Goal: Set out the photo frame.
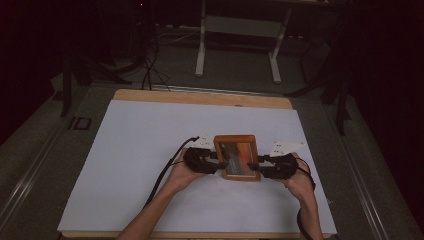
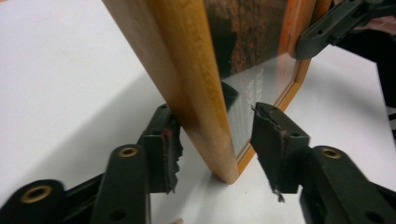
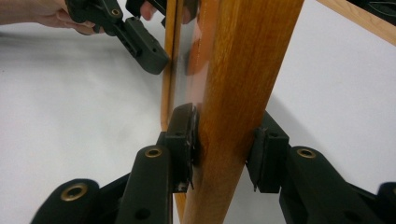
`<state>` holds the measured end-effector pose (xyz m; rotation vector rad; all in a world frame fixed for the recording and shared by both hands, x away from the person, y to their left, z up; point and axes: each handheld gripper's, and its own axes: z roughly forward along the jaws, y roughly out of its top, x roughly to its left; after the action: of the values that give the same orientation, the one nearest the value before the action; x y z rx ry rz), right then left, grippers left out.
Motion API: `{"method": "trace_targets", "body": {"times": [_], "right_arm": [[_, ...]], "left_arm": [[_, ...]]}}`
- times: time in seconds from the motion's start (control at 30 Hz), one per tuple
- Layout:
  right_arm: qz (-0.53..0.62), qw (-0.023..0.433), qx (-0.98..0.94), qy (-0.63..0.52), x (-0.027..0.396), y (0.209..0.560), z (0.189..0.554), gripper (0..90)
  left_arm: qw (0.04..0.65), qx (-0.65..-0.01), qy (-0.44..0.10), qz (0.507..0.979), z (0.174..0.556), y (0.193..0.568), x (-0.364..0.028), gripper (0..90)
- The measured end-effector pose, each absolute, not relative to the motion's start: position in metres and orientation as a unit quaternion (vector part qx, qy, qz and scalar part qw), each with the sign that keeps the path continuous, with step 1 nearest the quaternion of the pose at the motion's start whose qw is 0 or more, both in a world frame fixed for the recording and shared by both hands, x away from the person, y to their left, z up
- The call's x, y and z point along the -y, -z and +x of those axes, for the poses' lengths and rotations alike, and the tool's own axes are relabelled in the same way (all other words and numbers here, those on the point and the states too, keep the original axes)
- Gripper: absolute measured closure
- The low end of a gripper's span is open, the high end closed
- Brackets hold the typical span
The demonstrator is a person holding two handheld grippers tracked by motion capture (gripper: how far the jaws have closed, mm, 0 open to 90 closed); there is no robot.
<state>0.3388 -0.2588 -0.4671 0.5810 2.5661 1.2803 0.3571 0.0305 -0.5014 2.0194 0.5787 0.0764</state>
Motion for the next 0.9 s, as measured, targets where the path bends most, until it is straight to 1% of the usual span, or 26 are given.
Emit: {"method": "trace_targets", "body": {"times": [0.13, 0.23, 0.3, 0.33, 0.57, 0.9], "right_arm": [[0.194, 0.107, -0.872, -0.435, 0.260, 0.468, 0.338, 65.4], [0.191, 0.110, -0.874, -0.433, 0.260, 0.467, 0.337, 65.5], [0.185, 0.111, -0.874, -0.435, 0.259, 0.468, 0.337, 65.7], [0.186, 0.111, -0.874, -0.435, 0.259, 0.467, 0.337, 65.6], [0.200, 0.109, -0.875, -0.428, 0.264, 0.471, 0.339, 61.7], [0.210, 0.109, -0.873, -0.427, 0.264, 0.474, 0.341, 58.7]], "left_arm": [[0.498, -0.243, -0.021, 0.832, 0.362, 0.504, -0.027, 42.4], [0.496, -0.239, -0.019, 0.835, 0.364, 0.506, -0.023, 40.2], [0.497, -0.233, -0.013, 0.836, 0.364, 0.508, -0.022, 42.5], [0.497, -0.227, -0.011, 0.838, 0.363, 0.508, -0.020, 48.3], [0.501, -0.214, -0.014, 0.838, 0.357, 0.506, -0.019, 60.4], [0.493, -0.206, -0.015, 0.845, 0.355, 0.502, -0.019, 64.2]]}}
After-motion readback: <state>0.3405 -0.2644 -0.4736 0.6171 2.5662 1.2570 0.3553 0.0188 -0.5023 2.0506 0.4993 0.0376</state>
